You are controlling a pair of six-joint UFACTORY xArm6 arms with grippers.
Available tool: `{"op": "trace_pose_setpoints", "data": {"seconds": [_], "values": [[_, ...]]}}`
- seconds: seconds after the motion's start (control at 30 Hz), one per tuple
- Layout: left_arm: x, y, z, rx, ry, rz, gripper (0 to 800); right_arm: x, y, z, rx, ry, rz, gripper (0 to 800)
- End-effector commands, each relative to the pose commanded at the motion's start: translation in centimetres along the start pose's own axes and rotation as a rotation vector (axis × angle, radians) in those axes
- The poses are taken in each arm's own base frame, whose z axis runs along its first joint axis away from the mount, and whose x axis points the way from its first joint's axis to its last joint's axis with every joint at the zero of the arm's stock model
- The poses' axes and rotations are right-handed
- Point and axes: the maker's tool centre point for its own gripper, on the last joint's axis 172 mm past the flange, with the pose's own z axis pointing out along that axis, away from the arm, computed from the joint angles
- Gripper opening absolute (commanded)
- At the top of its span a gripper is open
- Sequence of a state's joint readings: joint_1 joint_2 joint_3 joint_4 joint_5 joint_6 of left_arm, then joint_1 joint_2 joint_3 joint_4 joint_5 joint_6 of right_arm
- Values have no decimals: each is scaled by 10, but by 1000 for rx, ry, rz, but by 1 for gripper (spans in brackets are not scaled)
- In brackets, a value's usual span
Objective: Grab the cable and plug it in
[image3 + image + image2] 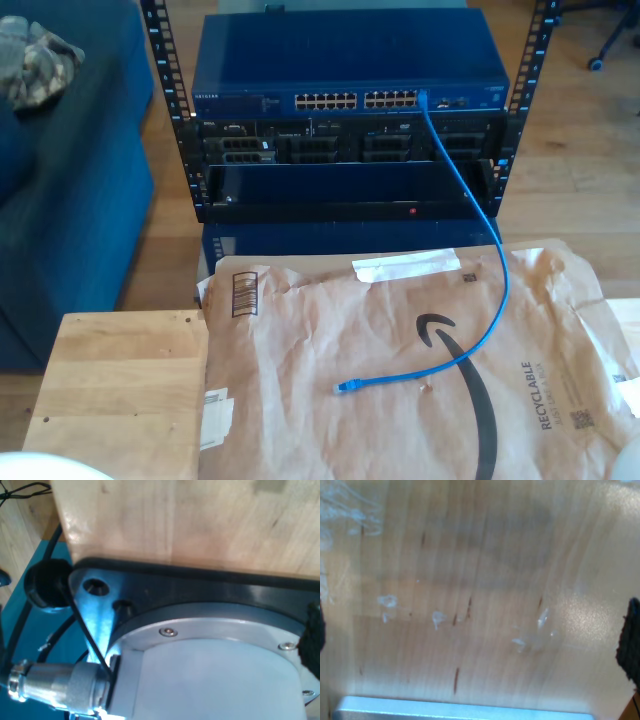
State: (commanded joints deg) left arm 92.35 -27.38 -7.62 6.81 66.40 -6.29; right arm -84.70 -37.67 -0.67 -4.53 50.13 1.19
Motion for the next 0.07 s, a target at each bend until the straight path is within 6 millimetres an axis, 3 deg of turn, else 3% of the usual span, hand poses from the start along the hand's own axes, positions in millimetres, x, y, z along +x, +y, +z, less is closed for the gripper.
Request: {"op": "trace_pose_setpoints", "data": {"seconds": [0.07], "values": [[0, 0, 0, 0, 0, 0, 800, 0, 0, 0, 0, 0, 0, 800]]}}
